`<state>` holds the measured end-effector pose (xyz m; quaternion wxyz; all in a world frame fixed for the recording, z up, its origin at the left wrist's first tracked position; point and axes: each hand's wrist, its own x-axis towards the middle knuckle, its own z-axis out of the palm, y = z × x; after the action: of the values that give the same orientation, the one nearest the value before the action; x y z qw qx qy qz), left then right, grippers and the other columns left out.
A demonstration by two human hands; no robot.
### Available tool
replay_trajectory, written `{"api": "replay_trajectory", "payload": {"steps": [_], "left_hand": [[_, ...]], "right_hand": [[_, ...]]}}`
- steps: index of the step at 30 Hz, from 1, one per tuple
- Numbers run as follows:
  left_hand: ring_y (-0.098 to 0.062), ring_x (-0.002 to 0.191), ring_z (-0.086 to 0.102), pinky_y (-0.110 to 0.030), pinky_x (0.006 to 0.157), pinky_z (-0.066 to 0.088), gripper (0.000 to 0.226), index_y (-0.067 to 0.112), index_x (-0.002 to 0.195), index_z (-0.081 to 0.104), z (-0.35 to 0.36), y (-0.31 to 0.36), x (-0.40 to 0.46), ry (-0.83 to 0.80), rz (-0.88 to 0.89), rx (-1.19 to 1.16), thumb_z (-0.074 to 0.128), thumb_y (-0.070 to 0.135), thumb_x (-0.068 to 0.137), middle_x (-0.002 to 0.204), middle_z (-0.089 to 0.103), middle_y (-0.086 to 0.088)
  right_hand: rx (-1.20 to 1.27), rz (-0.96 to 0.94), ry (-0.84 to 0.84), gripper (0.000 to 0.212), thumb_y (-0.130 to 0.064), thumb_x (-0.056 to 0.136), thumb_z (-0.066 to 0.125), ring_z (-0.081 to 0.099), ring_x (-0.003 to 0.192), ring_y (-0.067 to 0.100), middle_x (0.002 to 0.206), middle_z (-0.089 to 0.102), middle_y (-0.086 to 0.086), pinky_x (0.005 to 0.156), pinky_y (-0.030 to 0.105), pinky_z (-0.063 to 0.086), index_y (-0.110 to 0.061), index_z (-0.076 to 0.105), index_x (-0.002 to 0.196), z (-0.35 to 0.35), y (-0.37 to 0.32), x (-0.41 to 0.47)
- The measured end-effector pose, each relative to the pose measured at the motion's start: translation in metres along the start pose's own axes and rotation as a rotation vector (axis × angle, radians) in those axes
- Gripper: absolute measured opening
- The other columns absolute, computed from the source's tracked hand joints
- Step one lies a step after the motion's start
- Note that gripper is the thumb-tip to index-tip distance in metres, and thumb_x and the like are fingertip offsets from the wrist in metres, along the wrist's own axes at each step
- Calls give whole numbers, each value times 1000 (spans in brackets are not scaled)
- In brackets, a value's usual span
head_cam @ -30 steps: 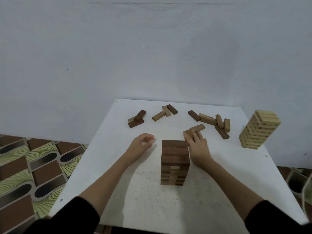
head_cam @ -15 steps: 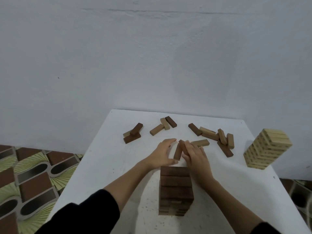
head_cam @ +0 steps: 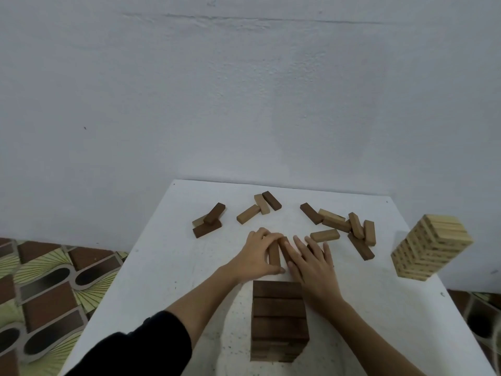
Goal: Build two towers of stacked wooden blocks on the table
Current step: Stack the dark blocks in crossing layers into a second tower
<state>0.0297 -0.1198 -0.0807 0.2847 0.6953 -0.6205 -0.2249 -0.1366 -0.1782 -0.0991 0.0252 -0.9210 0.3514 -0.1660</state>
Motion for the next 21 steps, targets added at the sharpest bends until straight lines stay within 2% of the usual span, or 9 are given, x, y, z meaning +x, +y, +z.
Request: {"api": "replay_trajectory", "payload": {"steps": [2, 4, 6, 8, 11, 14, 18, 20, 21], "left_hand": [[-9, 110, 26, -24, 97, 33, 69, 29, 137, 40, 2, -5, -3, 4, -8, 26, 74, 41, 78, 125, 34, 0], [-8, 111, 24, -23, 97, 30, 68, 28, 137, 40, 3, -6, -4, 3, -13, 35, 73, 40, 79, 127, 33, -1], [-9, 114, 25, -22, 97, 29, 66, 26, 136, 42, 1, -4, -3, 7, -12, 26, 74, 37, 79, 131, 33, -1], [-10, 116, 26, -23, 96, 28, 65, 23, 134, 44, 1, -3, -2, 1, -4, 34, 74, 37, 78, 134, 33, 0], [-12, 117, 26, -23, 95, 27, 70, 19, 133, 43, 0, -1, -1, -28, 3, 72, 76, 43, 75, 136, 33, 0], [-15, 118, 28, -25, 96, 29, 72, 17, 131, 43, 0, 2, 0, -49, -1, 85, 77, 44, 74, 135, 35, 1], [-18, 115, 35, -24, 91, 30, 71, 17, 124, 47, -1, 1, 0, -61, 3, 45, 75, 47, 67, 127, 45, 0], [-16, 111, 36, -23, 88, 32, 67, 18, 123, 48, -3, 0, -2, -70, -3, 22, 72, 45, 67, 124, 46, 0], [-15, 110, 35, -23, 87, 33, 66, 18, 123, 47, -3, 0, -3, -80, -5, 11, 72, 43, 68, 123, 46, 1]], "right_hand": [[28, 25, 128, 41, -28, 94, 30, 55, 112, 30, 119, 63, 9, 99, 47, 36, -14, 62, 115, -4, -3, -1], [54, 120, 246, 27, -20, 76, 46, 62, 87, 27, 95, 67, 9, 74, 39, 49, -10, 67, 91, -9, -2, -4], [87, 149, 279, 23, -19, 71, 42, 57, 67, 21, 74, 62, 4, 58, 29, 42, -11, 64, 72, -14, -1, -8], [130, 112, 310, 30, -20, 73, 36, 53, 61, 17, 66, 59, 2, 56, 25, 36, -10, 63, 65, -11, 1, -10], [175, 39, 337, 23, -9, 73, 45, 57, 63, 17, 69, 62, 3, 58, 21, 41, -8, 68, 72, -7, 1, -9], [193, -25, 285, 23, -3, 63, 58, 62, 70, 19, 77, 66, 6, 66, 20, 47, -4, 71, 82, -5, 0, -10], [345, -37, 74, 32, -6, 67, 58, 60, 88, 19, 97, 64, 8, 80, 10, 38, -4, 67, 97, -7, 3, -10], [443, -8, -52, 40, -11, 74, 62, 54, 95, 14, 111, 55, 5, 79, 9, 42, -8, 59, 114, -9, 6, -5], [483, 10, -101, 52, -14, 75, 68, 52, 93, 11, 117, 49, 2, 76, 7, 42, -12, 52, 125, -10, 7, -2]]}}
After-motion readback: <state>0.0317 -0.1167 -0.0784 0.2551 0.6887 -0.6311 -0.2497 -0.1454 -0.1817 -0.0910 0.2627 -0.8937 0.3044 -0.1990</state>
